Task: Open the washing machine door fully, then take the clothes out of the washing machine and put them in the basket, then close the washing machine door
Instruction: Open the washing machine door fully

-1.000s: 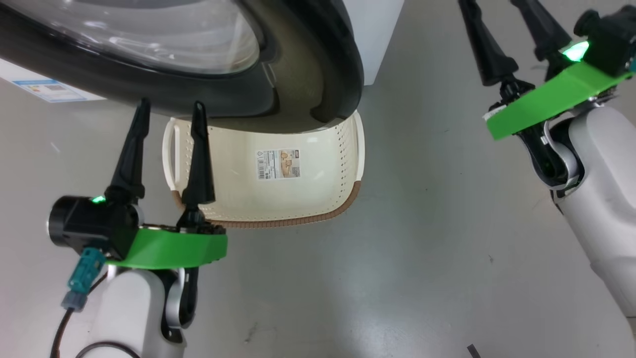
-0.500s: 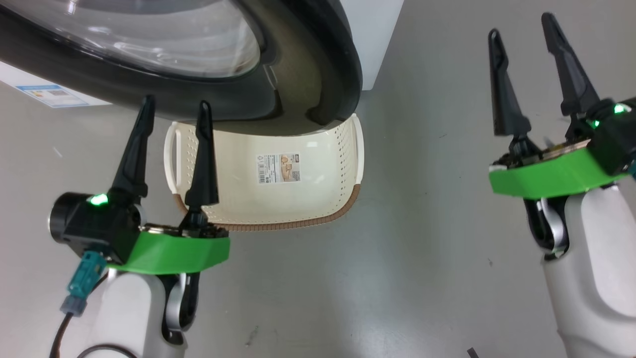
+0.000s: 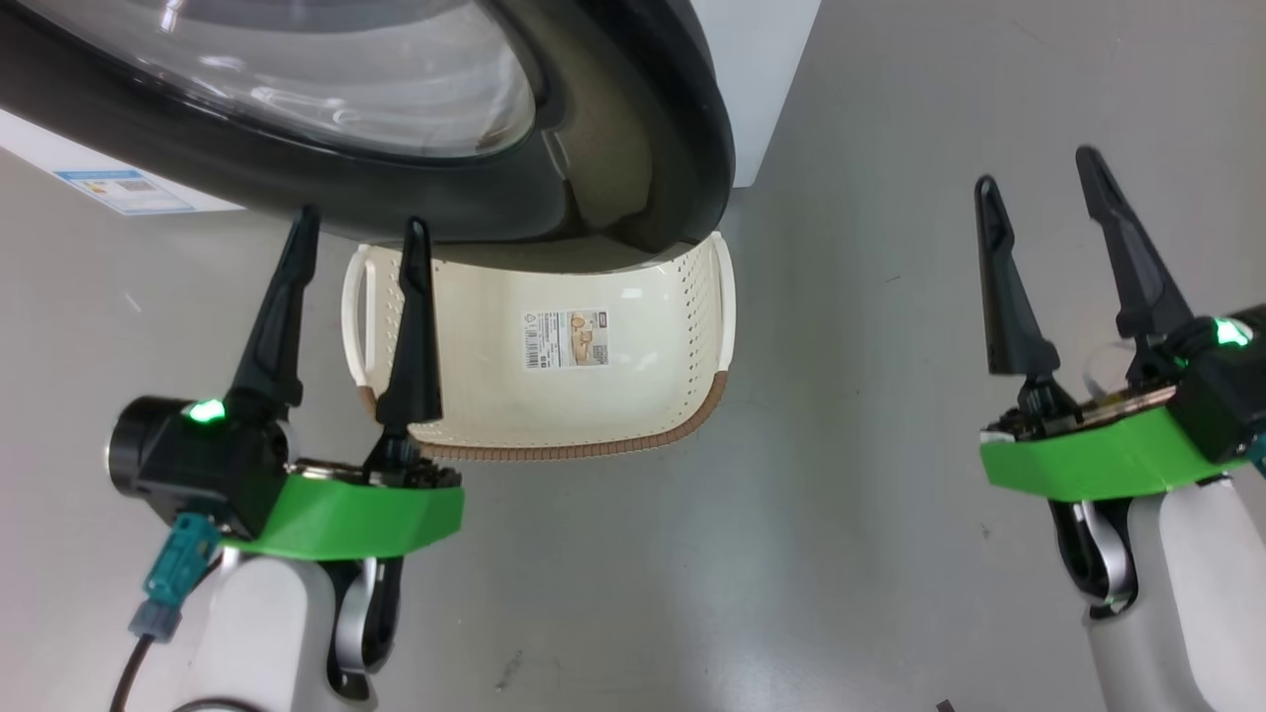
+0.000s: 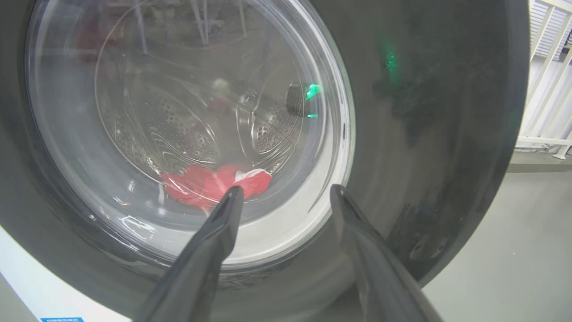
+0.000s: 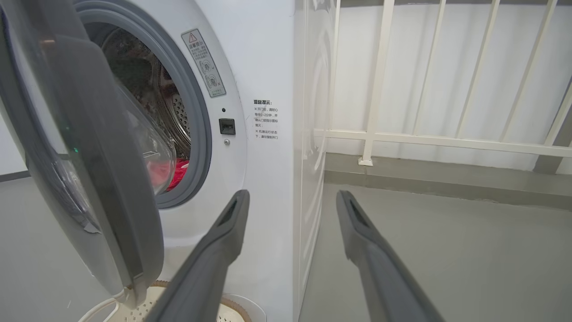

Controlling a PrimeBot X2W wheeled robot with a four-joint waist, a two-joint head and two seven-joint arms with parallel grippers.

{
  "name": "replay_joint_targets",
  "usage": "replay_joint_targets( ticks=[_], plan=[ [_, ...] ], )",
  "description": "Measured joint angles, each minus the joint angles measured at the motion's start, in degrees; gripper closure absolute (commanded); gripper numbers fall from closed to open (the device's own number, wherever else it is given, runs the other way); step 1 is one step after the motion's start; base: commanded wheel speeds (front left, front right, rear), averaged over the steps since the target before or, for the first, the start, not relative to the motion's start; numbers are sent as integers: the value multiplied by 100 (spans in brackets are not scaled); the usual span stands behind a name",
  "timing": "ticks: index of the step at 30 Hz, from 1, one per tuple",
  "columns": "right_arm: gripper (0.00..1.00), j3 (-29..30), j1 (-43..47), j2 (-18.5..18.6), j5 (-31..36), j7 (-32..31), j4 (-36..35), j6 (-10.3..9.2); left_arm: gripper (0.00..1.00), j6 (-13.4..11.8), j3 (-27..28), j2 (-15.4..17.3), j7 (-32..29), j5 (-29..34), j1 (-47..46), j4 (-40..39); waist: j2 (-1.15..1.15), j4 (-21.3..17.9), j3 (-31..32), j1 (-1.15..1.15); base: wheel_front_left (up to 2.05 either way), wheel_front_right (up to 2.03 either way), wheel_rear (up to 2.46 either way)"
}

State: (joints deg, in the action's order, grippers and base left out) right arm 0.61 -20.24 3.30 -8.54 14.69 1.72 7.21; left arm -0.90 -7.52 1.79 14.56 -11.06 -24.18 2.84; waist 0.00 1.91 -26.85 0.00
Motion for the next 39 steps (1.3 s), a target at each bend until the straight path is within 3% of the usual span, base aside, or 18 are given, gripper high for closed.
replay_joint_targets(
  ticks=[12, 13, 14, 15, 16, 18, 23, 32, 39],
  plan=[
    [0, -136, 135, -5, -185, 0, -99, 0, 0, 0, 16, 0, 0, 0, 82, -26, 0, -25, -41, 0, 0, 0, 0],
    [8, -145, 134, -5, -201, 0, -96, 1, 0, 0, 16, 0, 0, 0, 82, -26, 0, -23, -38, 0, 0, 0, 0],
    [8, -152, 134, -5, -204, 0, -87, 0, 0, -1, 16, 0, 0, -1, 82, -26, 0, -19, -33, 0, 0, 0, 0],
    [54, -155, 133, -5, -208, 0, -79, 1, 0, -1, 15, 0, 0, -1, 82, -25, 0, -15, -29, 0, 0, 0, 0],
    [54, -155, 131, -5, -215, 0, -73, 1, 0, -1, 14, 0, 0, -1, 82, -25, 0, -8, -26, 0, 0, 0, 0],
    [100, -156, 126, -5, -268, 0, -46, 0, 0, -1, 14, 0, 0, -1, 82, -25, 0, 4, -18, 0, 0, 0, 0],
    [100, -160, 63, -7, -736, 0, 94, 0, 0, -9, 11, 0, 0, -10, 83, -26, 0, 42, -12, 0, 0, 0, 0],
    [100, -619, -716, 2, -3205, -14, 716, 0, 0, -16, -11, 0, 0, -62, 86, -34, 0, 134, -22, 0, 0, 0, 0],
    [100, -968, -1562, 53, -4983, -1077, 938, 0, 0, -32, -18, 0, 0, -62, 102, -65, 0, 198, -87, 0, 0, 0, 0]
  ],
)
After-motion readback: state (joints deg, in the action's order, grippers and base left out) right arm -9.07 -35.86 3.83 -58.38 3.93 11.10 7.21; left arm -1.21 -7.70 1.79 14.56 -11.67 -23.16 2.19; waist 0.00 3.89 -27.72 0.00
